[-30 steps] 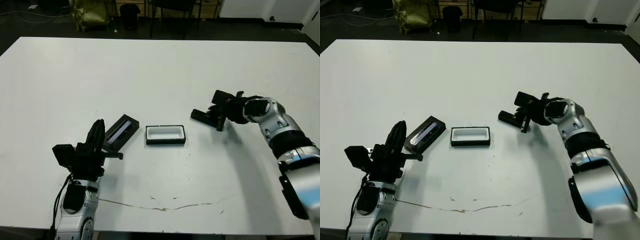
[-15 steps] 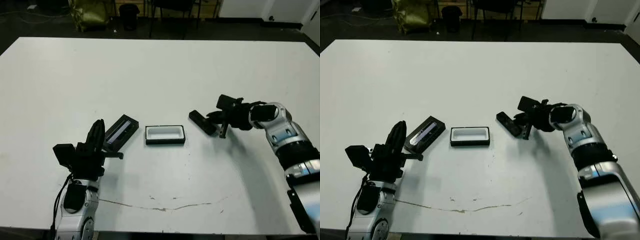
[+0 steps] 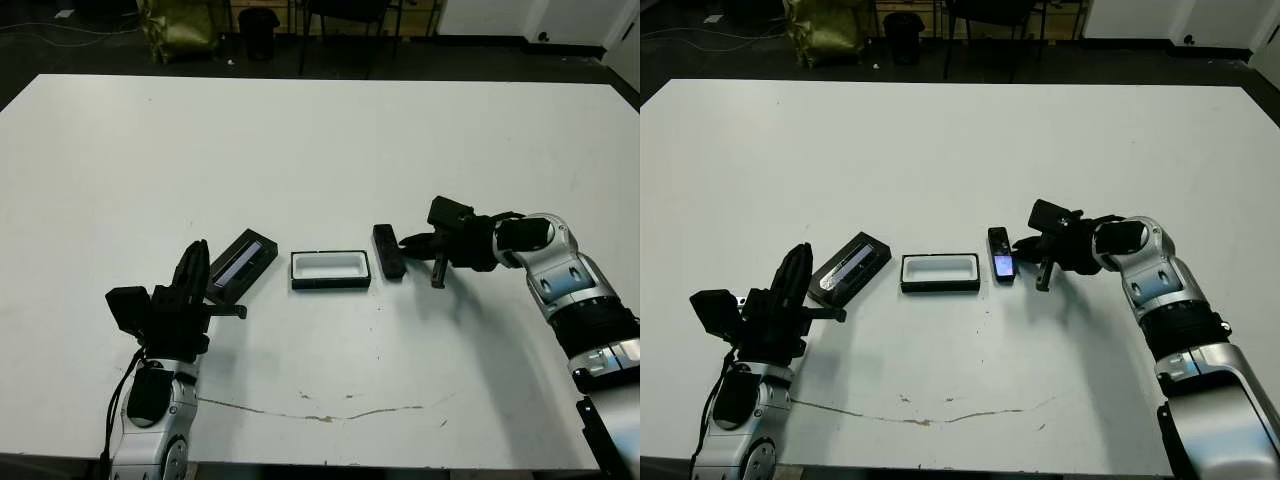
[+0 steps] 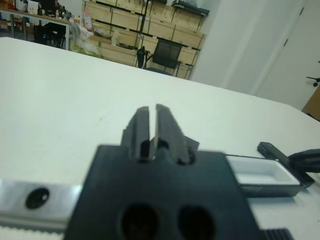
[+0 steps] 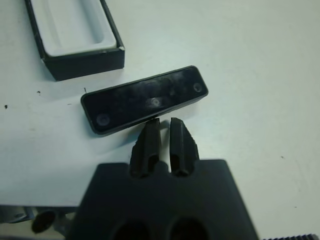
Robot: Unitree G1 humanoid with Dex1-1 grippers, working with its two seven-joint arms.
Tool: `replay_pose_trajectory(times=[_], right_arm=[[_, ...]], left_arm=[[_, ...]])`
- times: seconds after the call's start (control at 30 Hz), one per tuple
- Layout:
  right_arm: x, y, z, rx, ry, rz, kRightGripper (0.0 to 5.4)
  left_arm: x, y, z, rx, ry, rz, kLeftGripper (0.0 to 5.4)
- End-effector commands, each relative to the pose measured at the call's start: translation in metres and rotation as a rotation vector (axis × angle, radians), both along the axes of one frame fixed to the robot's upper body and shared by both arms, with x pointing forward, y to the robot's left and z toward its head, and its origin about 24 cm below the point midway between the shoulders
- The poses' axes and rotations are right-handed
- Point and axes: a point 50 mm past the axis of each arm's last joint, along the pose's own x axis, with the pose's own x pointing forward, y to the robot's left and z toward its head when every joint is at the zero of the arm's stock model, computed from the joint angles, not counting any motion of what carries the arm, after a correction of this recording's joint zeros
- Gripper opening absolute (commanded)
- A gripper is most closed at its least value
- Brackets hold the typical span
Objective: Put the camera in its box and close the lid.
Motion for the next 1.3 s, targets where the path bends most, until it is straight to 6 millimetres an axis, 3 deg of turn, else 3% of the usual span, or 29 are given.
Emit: replay_pose_trajectory(times=[0.03, 0.37, 0.53, 0.67, 1.07, 1.17, 1.3], right_arm=[[-0.002, -0.010, -0.006, -0.056, -0.002, -0.062, 0.00], [-0.005, -0.041, -0.008, -0.239, -0.194, -0.300, 0.00], [-0.015, -0.047, -0.002, -0.238, -0.260, -0.386, 0.00], [-0.033, -0.035, 0.011, -0.068, -0.304, -0.453, 0.00], [-0.121, 0.033, 0.042, 0.678, -0.357, -0.603, 0.00], [-0.132, 0.044, 0.045, 0.743, -0.356, -0.672, 0.00], [-0.135, 0.057, 0.039, 0.741, -0.329, -0.716, 0.59]], left_arm=[[-0.001, 0.001, -0.005, -0.003, 0.024, -0.010, 0.02], [-0.001, 0.003, -0.007, 0.001, 0.011, -0.008, 0.02], [-0.001, 0.003, -0.009, -0.011, -0.008, -0.021, 0.02], [-0.002, 0.001, -0.007, 0.007, 0.028, 0.003, 0.02], [-0.003, 0.001, -0.007, -0.002, 0.032, 0.005, 0.02], [-0.003, 0.002, -0.007, 0.012, 0.024, 0.007, 0.02], [-0.002, 0.001, -0.007, 0.013, 0.024, 0.005, 0.00]])
